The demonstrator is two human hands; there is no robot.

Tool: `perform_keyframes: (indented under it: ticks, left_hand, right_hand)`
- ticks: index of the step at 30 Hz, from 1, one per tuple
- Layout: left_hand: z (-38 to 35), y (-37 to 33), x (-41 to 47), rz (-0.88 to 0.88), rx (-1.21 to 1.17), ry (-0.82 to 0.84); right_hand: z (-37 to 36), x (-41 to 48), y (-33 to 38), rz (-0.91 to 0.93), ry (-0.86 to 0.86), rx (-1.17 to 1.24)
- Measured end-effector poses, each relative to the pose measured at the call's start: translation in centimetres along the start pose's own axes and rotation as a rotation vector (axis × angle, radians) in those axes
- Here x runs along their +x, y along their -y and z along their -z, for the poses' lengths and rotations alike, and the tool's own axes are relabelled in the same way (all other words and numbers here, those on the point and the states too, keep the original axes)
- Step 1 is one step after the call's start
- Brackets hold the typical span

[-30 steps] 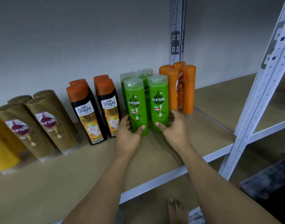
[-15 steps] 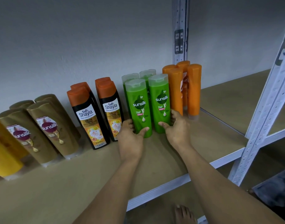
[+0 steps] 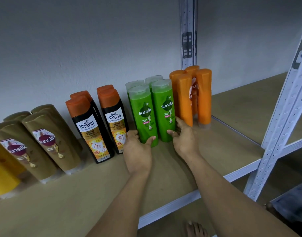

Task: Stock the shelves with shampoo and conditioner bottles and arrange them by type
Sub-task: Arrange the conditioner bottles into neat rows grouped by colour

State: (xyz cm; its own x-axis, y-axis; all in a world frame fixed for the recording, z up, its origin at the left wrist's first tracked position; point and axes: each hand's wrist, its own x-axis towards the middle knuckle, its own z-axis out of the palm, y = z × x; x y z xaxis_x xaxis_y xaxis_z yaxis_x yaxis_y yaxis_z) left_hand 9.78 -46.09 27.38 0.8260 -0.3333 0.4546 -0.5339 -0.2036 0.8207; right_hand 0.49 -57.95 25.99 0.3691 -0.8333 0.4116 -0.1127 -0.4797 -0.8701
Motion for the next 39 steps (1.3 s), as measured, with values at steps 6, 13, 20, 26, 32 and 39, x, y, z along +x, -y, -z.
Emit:
perform_keyframes:
  ticks: [6,13,20,26,32,39]
  left_hand:
    - [0.0,-0.3,-0.1,-0.003,0.022,-0.012]
    - [-0.1,-0.6,-0.2,0.013,0.058,-0.030]
    - [-0.3,-0.3,-0.1,0.033,0.028,-0.021]
    - [-0.3,0.0,0.0,0.065,0.006,-0.007]
    - [-0.1,0.1,0.0,0.111,-0.073,0.031]
    - [0.8,-0.6,-1.0,0.057,-0.091,0.005]
  right_hand:
    - [-0.1,-0.1,0.2,-0.016,0.006,-0.036]
    - [-0.1,-0.2,0.6,-0.039,0.011,-0.096]
    - [-0.4,0.0,0.4,-0.046,0.003,-0.133]
    - [-0.4,0.0,0.4,-0.071,0.012,-0.172]
    - [-0.3,-0.1,0.8,-0.099,0.022,-0.162]
    - [1.0,-1.0,1.8,-0.088,-0.014,-0.059]
